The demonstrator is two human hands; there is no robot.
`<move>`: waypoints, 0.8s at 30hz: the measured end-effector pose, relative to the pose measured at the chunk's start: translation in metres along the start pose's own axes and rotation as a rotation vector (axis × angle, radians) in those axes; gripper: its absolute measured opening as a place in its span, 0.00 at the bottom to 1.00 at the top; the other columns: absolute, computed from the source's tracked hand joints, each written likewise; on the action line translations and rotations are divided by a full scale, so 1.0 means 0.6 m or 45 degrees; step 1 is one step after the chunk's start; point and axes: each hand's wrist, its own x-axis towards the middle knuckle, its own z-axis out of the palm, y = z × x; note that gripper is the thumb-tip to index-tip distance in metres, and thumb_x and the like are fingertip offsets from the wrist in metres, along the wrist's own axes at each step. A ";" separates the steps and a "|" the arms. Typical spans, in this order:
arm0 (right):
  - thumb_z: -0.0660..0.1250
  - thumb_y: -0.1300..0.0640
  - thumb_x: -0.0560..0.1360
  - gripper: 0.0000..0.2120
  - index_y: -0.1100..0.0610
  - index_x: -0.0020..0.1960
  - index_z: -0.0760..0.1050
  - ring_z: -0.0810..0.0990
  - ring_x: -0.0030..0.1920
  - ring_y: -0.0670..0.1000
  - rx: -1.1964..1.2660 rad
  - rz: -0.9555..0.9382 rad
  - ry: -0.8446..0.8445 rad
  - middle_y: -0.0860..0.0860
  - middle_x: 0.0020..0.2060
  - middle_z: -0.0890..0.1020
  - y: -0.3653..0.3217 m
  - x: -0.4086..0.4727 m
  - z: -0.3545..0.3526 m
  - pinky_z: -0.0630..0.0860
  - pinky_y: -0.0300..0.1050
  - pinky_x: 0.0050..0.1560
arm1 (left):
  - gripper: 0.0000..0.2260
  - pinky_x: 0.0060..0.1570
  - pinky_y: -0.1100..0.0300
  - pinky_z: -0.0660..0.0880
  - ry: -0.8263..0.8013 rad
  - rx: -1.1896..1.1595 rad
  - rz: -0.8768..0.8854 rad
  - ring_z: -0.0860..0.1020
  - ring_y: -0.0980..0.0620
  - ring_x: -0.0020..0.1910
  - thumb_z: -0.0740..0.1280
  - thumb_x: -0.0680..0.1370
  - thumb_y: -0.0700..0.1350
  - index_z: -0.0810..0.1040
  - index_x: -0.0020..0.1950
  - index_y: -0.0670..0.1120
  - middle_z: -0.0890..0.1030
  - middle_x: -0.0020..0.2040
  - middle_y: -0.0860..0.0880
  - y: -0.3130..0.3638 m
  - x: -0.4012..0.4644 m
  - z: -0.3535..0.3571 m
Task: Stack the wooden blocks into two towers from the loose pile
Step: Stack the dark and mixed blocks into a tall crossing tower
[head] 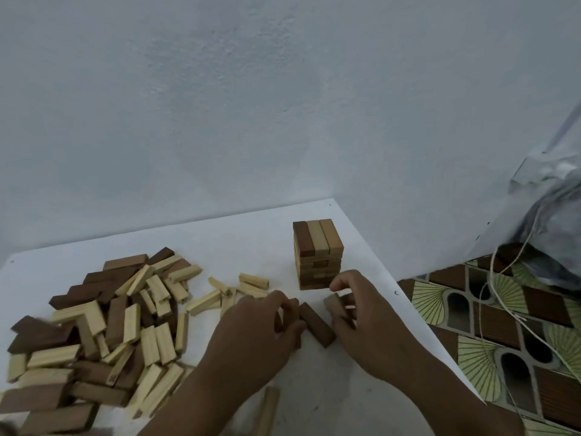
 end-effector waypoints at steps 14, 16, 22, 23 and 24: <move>0.67 0.47 0.71 0.14 0.52 0.52 0.82 0.75 0.42 0.37 -0.006 -0.155 -0.028 0.41 0.45 0.78 0.044 -0.003 0.028 0.68 0.21 0.48 | 0.12 0.58 0.58 0.73 -0.045 0.067 0.175 0.72 0.58 0.57 0.66 0.76 0.48 0.75 0.59 0.60 0.76 0.58 0.64 -0.021 0.011 0.010; 0.70 0.44 0.68 0.18 0.52 0.54 0.82 0.74 0.46 0.36 -0.011 -0.194 -0.093 0.40 0.49 0.76 0.040 -0.005 0.019 0.67 0.21 0.49 | 0.16 0.60 0.55 0.73 -0.063 0.081 0.188 0.71 0.57 0.60 0.63 0.77 0.47 0.73 0.63 0.61 0.74 0.62 0.65 -0.025 0.013 0.014; 0.76 0.43 0.65 0.24 0.49 0.59 0.80 0.73 0.51 0.37 -0.041 -0.248 -0.138 0.39 0.55 0.75 0.048 -0.006 0.015 0.66 0.22 0.50 | 0.17 0.62 0.59 0.67 -0.047 0.047 0.156 0.66 0.62 0.59 0.66 0.78 0.51 0.72 0.66 0.63 0.74 0.63 0.66 -0.031 0.008 0.020; 0.75 0.42 0.65 0.24 0.50 0.58 0.81 0.72 0.51 0.37 -0.042 -0.253 -0.132 0.39 0.54 0.75 0.050 -0.006 0.019 0.66 0.22 0.50 | 0.17 0.62 0.59 0.66 -0.047 0.033 0.152 0.66 0.62 0.59 0.66 0.78 0.52 0.72 0.66 0.63 0.74 0.63 0.66 -0.031 0.008 0.020; 0.74 0.42 0.65 0.23 0.50 0.58 0.81 0.72 0.51 0.36 -0.043 -0.253 -0.132 0.39 0.54 0.75 0.052 -0.006 0.021 0.66 0.21 0.51 | 0.17 0.63 0.59 0.66 -0.054 0.021 0.148 0.66 0.62 0.59 0.66 0.78 0.52 0.72 0.67 0.63 0.74 0.62 0.66 -0.031 0.008 0.021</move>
